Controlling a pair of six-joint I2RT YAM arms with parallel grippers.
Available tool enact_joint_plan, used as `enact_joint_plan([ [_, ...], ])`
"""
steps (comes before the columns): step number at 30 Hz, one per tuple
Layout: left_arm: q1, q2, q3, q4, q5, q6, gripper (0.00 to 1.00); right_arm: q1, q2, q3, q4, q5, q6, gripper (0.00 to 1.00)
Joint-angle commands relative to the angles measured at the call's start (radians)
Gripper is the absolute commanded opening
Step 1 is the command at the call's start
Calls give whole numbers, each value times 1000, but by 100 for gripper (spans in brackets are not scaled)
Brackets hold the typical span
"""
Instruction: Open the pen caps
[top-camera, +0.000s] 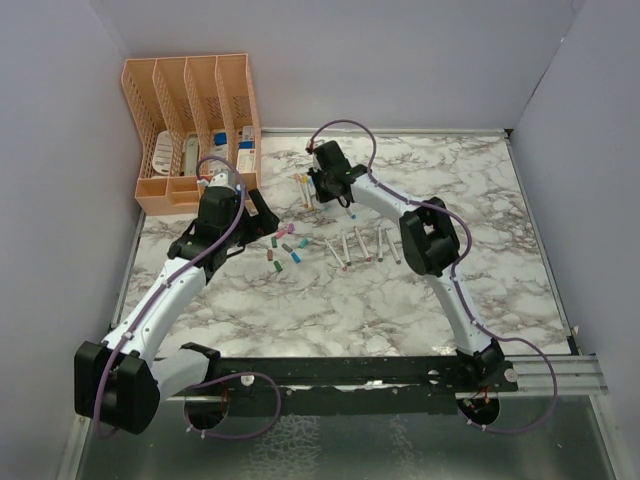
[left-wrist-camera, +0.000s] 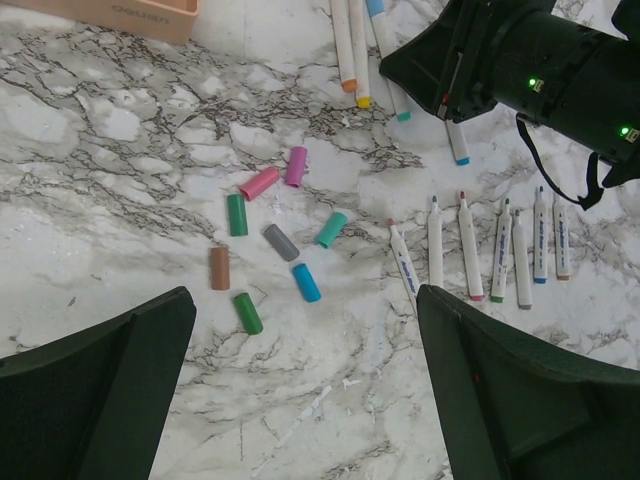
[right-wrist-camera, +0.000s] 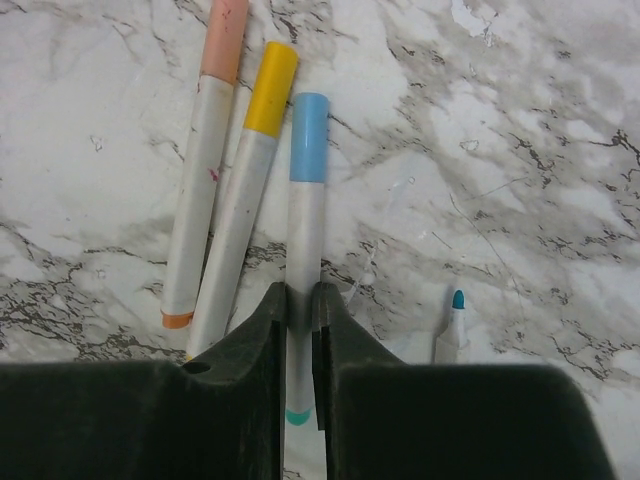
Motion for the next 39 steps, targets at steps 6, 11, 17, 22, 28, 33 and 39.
enact_joint_plan([
  [6,7,-37,48,-9,50,-26,96,-2,-6,34,-104,91,47,1],
  [11,6,-23,60,20,84,-62,96,-9,-172,-83,20,122,41,1],
  [17,6,66,58,161,158,-132,96,-7,-440,-358,162,-1,-2,1],
  [22,7,210,81,329,260,-226,95,-6,-629,-589,232,-145,12,1],
  [28,-6,341,171,423,290,-285,92,18,-773,-766,258,-228,52,1],
  [33,-39,389,213,452,283,-303,91,39,-840,-820,265,-249,75,1],
  [39,-99,429,221,469,267,-318,90,51,-868,-830,266,-256,80,1],
])
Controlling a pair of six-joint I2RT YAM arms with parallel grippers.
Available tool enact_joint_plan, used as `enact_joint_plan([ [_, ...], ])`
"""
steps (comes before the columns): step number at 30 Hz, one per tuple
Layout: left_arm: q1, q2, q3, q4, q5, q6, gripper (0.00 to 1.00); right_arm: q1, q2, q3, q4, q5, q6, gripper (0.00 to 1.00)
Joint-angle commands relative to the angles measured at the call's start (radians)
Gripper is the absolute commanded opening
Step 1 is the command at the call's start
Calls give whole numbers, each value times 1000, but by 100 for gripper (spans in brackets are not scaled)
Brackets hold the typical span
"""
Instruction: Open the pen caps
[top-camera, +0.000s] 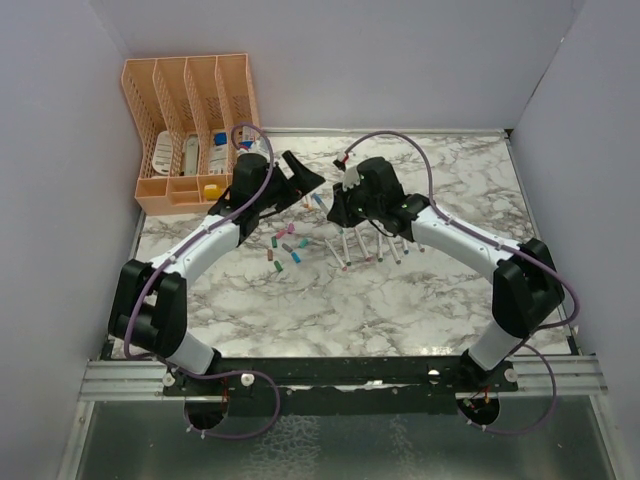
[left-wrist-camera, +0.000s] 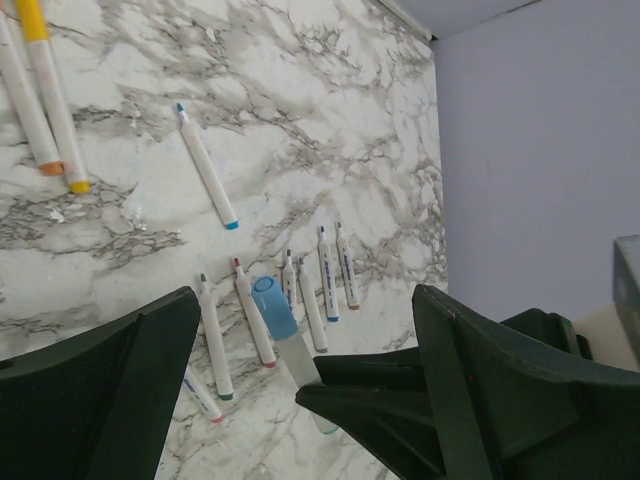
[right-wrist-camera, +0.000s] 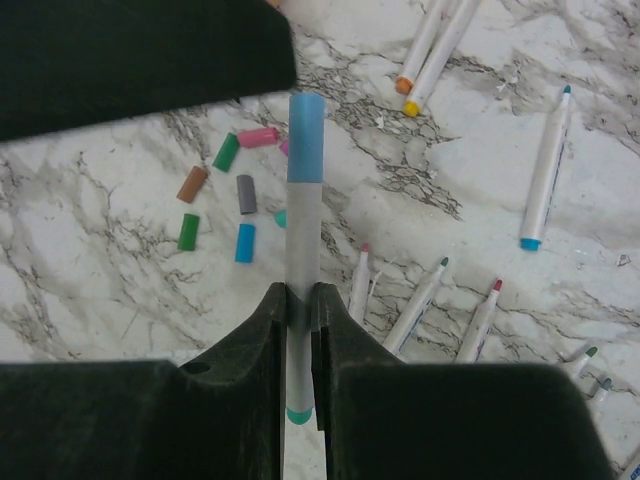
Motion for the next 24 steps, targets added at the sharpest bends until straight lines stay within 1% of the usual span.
enact_joint_plan([
  [1,-40,28,4,53,8,-28,89,12,-61,2,39,-36,16,1],
  [6,-56,36,-17,82,4,-44,86,19,-72,4,39,-41,16,1],
  [9,-60,36,-19,88,3,-45,81,22,-78,4,39,-42,16,1],
  [24,-63,42,-36,124,15,-52,48,27,-113,1,36,-47,12,1],
])
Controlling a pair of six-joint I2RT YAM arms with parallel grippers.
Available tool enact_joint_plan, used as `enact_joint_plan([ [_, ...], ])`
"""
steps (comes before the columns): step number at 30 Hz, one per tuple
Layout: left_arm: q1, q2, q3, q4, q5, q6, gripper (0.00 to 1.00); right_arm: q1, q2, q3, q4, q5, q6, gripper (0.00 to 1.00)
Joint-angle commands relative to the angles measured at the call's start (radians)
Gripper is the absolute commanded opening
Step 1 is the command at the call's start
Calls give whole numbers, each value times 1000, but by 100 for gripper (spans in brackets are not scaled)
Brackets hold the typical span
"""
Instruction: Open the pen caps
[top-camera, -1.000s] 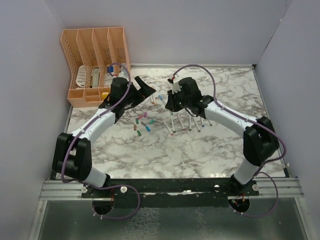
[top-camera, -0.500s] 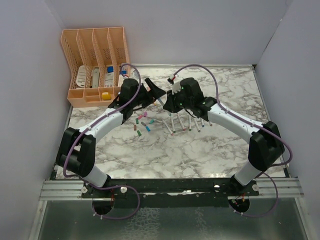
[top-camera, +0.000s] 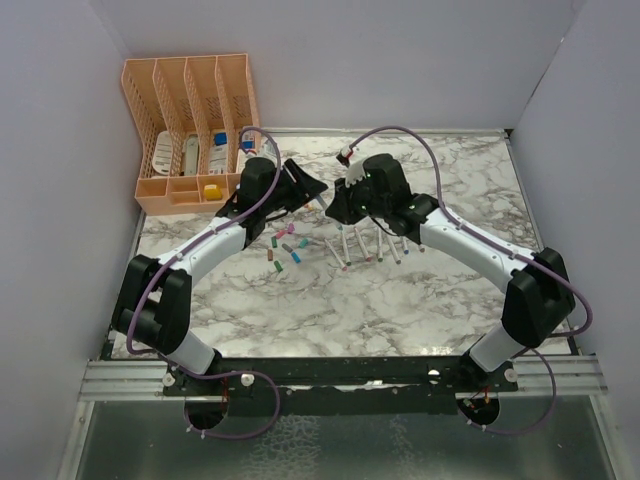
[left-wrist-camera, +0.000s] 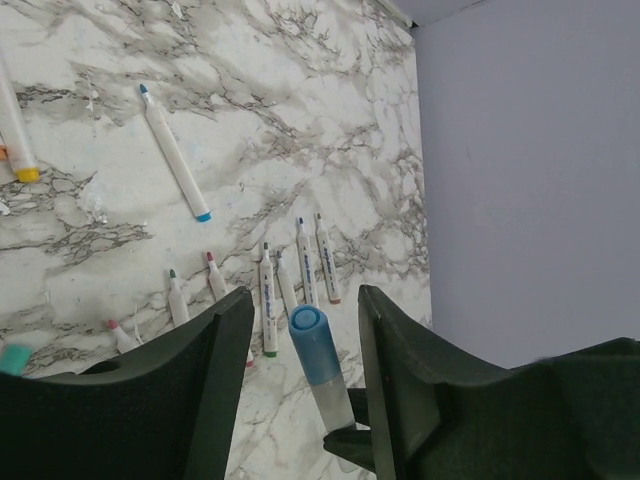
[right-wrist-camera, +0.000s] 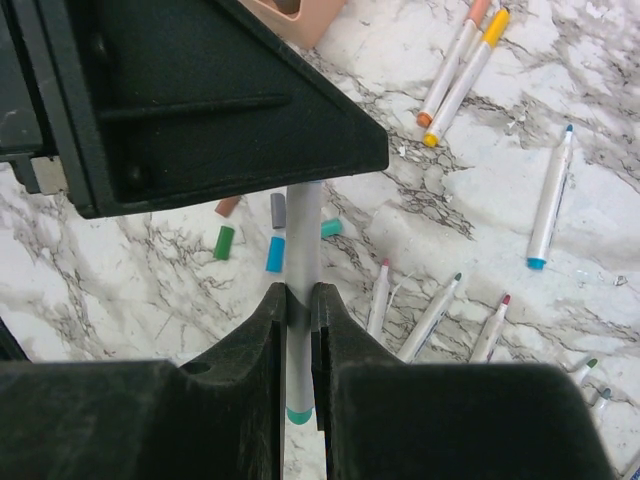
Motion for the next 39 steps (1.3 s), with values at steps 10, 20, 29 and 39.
enact_joint_plan([
  [10,-6,11,-13,52,15,-10,12,7,-42,-5,21,-22,-4,1],
  [20,-20,-4,-5,31,24,3,0,6,-2,31,-5,-20,-3,63],
  [29,-57,-37,-6,15,8,12,0,7,46,62,-5,-29,1,60],
  [39,-64,-56,-5,0,-3,23,0,7,64,72,-7,-20,6,2],
])
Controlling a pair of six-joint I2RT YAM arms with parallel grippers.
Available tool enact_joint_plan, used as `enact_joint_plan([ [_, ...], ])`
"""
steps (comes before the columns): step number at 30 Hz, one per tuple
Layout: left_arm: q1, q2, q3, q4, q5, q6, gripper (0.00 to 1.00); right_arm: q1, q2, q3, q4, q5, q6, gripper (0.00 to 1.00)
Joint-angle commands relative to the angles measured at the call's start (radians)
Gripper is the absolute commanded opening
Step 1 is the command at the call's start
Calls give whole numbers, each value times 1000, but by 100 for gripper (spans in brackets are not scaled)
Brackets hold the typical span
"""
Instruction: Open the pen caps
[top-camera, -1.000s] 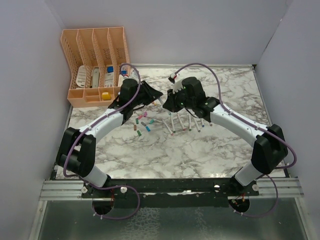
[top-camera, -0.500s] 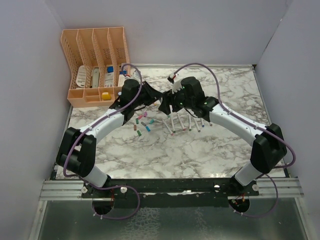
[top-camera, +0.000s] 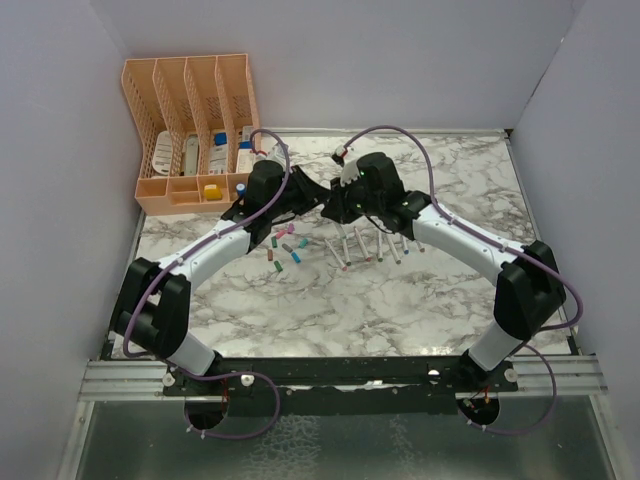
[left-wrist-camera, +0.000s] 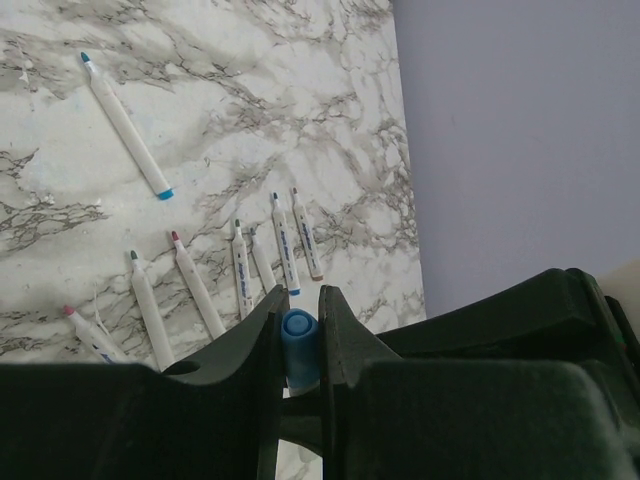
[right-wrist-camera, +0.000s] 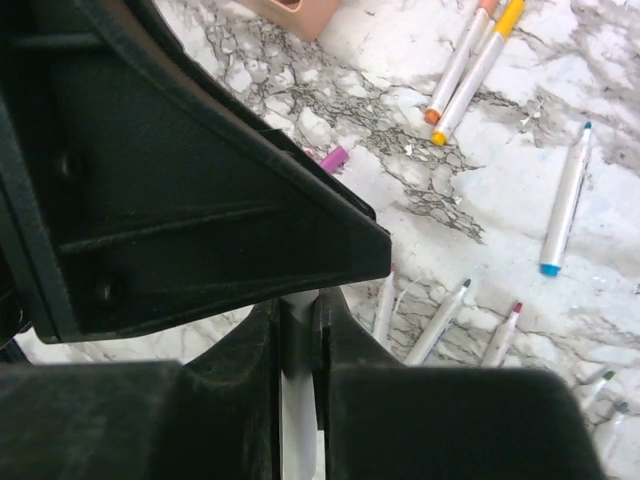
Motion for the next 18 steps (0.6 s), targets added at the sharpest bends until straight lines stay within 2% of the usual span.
enact_joint_plan([
  [1,-3,-39,-2,-6,-12,22,0,6,9,37,-2,-5,1,1],
  [9,58,6,101,-89,-124,76,0,6,-71,-57,-26,-3,15,2],
  [14,120,95,226,-100,-189,98,0,6,-173,-192,-35,-21,37,1],
  [18,149,163,327,-119,-187,105,0,6,-237,-261,-44,21,40,1],
])
